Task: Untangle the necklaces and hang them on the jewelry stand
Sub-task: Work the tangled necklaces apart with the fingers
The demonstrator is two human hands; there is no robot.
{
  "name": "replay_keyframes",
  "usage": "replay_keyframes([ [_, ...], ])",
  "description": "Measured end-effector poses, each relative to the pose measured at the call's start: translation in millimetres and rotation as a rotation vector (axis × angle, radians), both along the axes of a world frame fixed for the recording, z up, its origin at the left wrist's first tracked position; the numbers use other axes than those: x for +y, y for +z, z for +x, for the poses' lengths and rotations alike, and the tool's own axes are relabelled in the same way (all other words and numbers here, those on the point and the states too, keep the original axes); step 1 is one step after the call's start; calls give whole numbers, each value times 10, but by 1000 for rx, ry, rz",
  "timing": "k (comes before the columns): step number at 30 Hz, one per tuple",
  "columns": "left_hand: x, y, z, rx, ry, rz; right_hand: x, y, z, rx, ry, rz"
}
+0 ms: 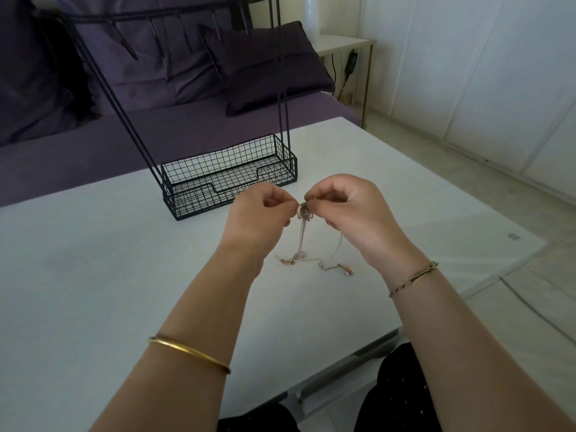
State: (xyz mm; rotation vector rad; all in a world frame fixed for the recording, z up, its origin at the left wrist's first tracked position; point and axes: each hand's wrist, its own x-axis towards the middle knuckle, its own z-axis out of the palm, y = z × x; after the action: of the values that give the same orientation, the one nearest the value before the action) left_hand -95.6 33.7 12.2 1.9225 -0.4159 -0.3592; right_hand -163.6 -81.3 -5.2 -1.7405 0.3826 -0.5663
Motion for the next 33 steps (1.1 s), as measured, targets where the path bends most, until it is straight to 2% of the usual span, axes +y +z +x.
replay_keyframes([
  [5,-3,-7,-24,53,-54,16,-16,-9,-4,-5,1,22],
  [11,-14,-4,-32,-39,-32,25,-13,-3,-7,1,35,-2],
  [16,-37,5,-25,-24,-2,-11,-17,-4,0,22,-22,-14],
  [24,-51,39,-31,196,30,-169,7,34,-8,64,5,-52],
  [30,-12,67,-13,229,15,-67,4,2,-3,13,11,-98],
  [33,-26,84,-8,302,65,-99,15,19,-11,9,32,-81],
])
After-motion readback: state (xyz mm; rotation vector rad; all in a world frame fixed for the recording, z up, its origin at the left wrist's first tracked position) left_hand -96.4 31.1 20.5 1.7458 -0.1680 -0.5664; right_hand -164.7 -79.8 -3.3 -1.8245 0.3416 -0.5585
